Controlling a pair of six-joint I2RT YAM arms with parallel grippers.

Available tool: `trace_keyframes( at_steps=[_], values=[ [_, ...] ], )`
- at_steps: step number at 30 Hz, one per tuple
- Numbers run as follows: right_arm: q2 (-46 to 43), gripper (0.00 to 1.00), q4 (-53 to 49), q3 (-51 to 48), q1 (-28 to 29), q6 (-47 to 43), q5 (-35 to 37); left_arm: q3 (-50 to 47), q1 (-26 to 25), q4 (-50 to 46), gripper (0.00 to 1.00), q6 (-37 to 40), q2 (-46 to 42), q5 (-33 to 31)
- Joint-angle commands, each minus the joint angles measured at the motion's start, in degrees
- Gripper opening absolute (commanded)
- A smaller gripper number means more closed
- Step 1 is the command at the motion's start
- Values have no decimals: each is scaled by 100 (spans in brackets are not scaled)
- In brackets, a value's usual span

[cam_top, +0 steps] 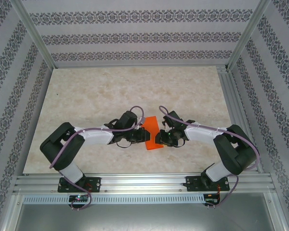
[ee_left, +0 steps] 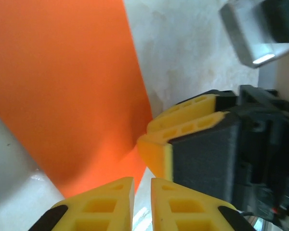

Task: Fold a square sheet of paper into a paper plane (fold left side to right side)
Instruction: First fold the square sheet of paper in half at the center of the table.

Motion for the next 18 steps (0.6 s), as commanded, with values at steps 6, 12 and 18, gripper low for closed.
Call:
trace_keyframes(
  at_steps=[6, 12, 18],
  values=[
    [307, 34, -407, -154, 101, -121, 471, 89, -233, 264, 17, -301, 464, -205],
    [363, 34, -488, -120, 101, -160, 537, 40, -251, -464, 16, 0, 468, -472],
    [460, 34, -523, -101, 96, -178, 548, 0, -249, -1117, 16, 300, 380, -730]
  ],
)
